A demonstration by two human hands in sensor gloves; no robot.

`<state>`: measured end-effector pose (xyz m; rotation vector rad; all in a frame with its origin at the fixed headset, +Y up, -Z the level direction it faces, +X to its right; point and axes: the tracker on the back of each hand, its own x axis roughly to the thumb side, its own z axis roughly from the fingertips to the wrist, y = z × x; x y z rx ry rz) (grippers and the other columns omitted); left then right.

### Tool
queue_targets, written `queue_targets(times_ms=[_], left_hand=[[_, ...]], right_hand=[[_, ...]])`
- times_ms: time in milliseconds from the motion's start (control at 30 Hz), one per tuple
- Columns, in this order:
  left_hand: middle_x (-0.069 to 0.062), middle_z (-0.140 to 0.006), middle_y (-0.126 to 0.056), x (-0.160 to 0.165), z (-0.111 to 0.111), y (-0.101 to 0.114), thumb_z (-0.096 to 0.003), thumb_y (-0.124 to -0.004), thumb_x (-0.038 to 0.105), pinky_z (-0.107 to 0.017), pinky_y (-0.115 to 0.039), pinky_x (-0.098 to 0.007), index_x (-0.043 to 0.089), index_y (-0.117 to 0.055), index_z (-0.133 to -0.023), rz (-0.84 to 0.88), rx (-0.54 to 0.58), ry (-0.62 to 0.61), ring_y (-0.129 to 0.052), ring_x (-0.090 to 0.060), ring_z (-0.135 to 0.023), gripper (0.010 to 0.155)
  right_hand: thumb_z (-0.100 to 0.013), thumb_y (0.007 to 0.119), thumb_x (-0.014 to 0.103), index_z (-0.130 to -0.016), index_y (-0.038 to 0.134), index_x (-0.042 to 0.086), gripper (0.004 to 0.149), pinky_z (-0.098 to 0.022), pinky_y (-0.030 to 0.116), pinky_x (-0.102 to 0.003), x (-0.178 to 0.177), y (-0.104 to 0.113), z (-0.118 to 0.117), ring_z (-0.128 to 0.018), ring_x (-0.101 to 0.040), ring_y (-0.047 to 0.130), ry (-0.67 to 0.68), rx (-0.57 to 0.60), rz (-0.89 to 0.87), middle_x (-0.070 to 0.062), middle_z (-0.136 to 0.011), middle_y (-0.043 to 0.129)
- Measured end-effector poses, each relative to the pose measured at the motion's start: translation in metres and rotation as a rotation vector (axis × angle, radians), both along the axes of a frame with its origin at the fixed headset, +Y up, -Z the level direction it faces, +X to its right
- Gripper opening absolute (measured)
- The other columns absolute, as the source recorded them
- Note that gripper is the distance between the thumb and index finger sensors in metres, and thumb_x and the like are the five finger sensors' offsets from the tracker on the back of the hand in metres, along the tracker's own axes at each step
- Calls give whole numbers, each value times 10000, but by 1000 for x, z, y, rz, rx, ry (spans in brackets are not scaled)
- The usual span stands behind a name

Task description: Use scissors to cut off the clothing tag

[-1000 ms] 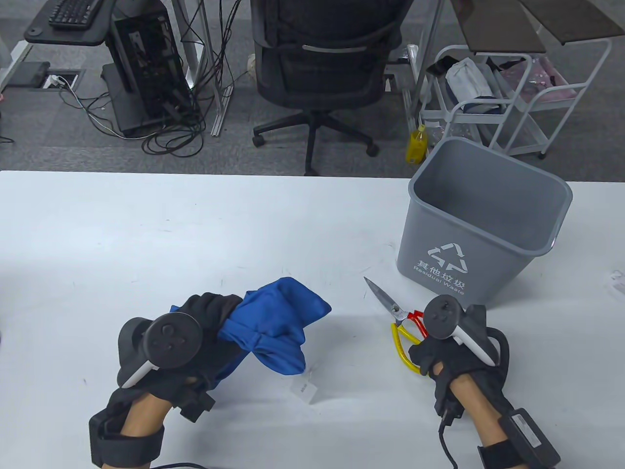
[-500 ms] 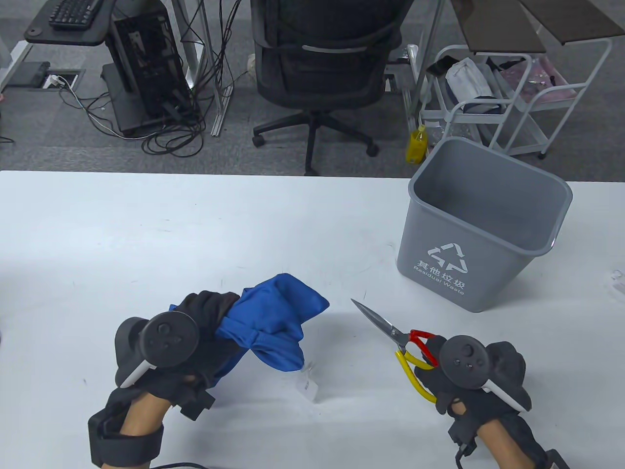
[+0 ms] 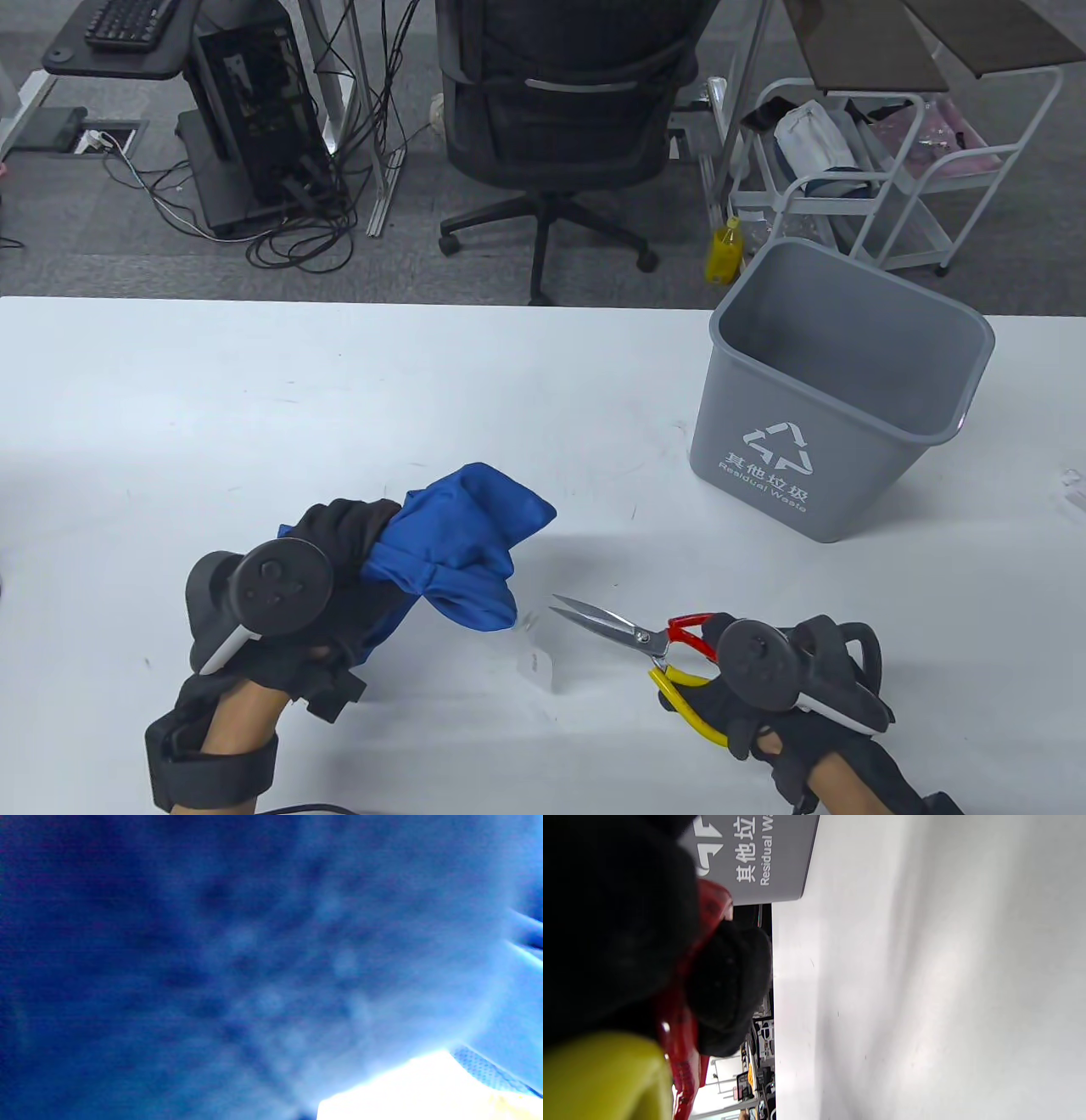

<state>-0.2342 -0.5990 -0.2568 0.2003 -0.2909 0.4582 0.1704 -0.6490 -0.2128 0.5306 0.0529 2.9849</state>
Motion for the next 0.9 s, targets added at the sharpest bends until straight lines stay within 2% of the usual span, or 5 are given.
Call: queue_targets(times_ms=[500, 900], left_hand=[[-23, -867, -838, 3, 0, -1, -349, -958, 523, -493, -813, -532, 274, -720, -937, -17, 1, -4, -896, -250, -667, 682], [-24, -866, -841, 8, 0, -4, -348, -959, 523, -492, -814, -534, 272, -722, -937, -30, -12, -21, -899, -251, -666, 683]], right_hand=[[-282, 771, 812, -625, 914, 219, 700, -63, 889, -394, -18, 2, 9, 0, -129, 902, 36, 65, 56, -58, -451, 1002], [-299, 823, 761, -587, 927, 238, 606, -24, 884, -374, -23, 6, 12, 49, -110, 884, 41, 128, 49, -38, -404, 1011]])
